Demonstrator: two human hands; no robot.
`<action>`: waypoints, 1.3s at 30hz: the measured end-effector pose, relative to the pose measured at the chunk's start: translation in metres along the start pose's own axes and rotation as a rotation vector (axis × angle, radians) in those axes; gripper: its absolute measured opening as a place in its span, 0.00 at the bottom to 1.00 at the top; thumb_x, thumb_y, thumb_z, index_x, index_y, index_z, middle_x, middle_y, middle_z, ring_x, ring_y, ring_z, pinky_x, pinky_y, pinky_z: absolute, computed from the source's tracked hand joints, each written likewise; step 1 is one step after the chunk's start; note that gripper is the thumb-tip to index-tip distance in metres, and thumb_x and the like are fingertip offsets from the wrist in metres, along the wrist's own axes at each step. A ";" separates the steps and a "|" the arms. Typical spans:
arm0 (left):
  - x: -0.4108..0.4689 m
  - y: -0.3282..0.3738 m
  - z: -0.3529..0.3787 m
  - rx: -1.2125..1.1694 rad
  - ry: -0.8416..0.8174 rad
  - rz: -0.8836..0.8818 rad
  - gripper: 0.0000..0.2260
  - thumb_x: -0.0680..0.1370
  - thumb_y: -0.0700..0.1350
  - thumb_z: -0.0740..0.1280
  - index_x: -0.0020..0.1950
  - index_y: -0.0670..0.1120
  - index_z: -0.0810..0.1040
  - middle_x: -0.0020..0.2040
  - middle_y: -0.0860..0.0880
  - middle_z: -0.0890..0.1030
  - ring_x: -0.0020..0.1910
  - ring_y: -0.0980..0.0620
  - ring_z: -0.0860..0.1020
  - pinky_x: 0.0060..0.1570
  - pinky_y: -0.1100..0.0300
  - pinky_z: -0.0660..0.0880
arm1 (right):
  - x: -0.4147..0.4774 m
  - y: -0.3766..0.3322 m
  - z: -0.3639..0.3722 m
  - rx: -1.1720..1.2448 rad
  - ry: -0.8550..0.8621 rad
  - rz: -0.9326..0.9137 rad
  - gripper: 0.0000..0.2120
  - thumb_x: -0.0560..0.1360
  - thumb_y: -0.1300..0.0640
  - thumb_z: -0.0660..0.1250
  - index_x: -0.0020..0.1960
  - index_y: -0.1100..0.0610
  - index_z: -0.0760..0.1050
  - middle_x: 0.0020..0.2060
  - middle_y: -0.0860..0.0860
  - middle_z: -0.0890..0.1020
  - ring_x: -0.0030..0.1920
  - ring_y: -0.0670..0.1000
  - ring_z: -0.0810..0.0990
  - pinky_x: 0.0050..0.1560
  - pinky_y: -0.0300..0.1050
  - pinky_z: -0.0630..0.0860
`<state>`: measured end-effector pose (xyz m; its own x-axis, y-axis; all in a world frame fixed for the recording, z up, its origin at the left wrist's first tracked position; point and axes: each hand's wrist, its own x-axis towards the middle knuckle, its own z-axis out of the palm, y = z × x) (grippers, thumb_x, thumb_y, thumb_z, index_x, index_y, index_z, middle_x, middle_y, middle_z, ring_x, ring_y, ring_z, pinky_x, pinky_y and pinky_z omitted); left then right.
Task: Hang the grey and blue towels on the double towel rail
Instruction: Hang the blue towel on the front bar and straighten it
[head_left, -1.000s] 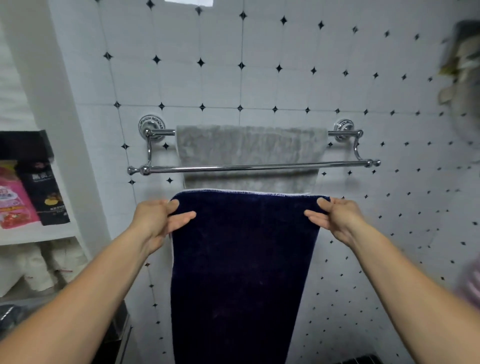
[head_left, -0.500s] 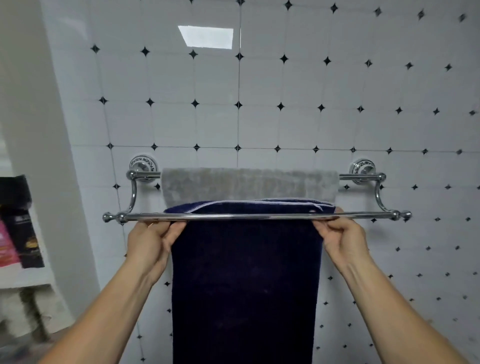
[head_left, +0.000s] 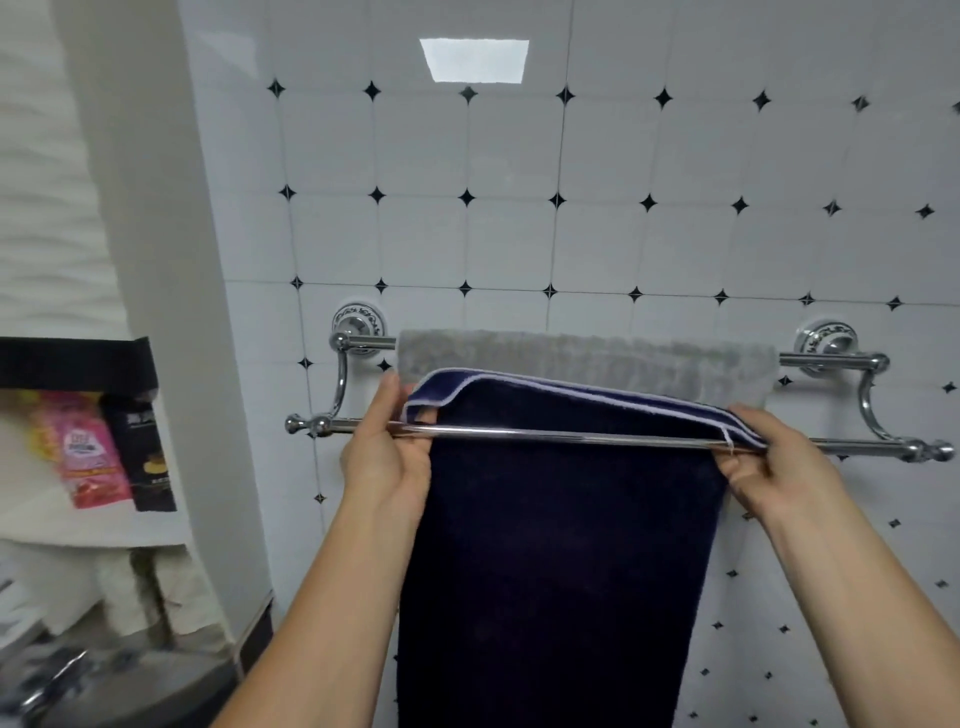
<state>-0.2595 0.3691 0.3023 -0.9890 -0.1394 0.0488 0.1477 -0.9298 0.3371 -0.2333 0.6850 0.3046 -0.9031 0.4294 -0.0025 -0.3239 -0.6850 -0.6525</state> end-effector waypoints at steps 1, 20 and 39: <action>0.001 0.002 0.001 -0.019 0.023 -0.004 0.02 0.75 0.37 0.71 0.45 0.39 0.79 0.42 0.44 0.82 0.44 0.48 0.83 0.50 0.54 0.81 | 0.000 0.000 0.000 -0.016 -0.013 -0.009 0.07 0.77 0.68 0.62 0.40 0.62 0.73 0.26 0.53 0.81 0.28 0.49 0.82 0.33 0.41 0.81; 0.002 -0.015 -0.039 0.135 0.045 0.126 0.06 0.75 0.32 0.68 0.51 0.38 0.76 0.45 0.44 0.80 0.50 0.47 0.81 0.53 0.55 0.79 | -0.008 0.017 -0.034 -0.148 -0.080 -0.156 0.09 0.75 0.63 0.66 0.39 0.54 0.79 0.35 0.49 0.85 0.39 0.49 0.86 0.41 0.39 0.81; 0.014 0.015 -0.074 1.535 -0.064 0.126 0.06 0.80 0.43 0.65 0.46 0.41 0.72 0.38 0.41 0.80 0.26 0.43 0.82 0.27 0.54 0.77 | -0.007 0.035 -0.059 -0.849 0.031 -0.027 0.09 0.82 0.56 0.61 0.57 0.62 0.69 0.55 0.57 0.77 0.34 0.59 0.86 0.26 0.44 0.80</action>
<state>-0.2708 0.3284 0.2386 -0.9751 -0.1360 0.1754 0.1232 0.3259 0.9374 -0.2218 0.6929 0.2376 -0.8861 0.4634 0.0091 -0.0129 -0.0051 -0.9999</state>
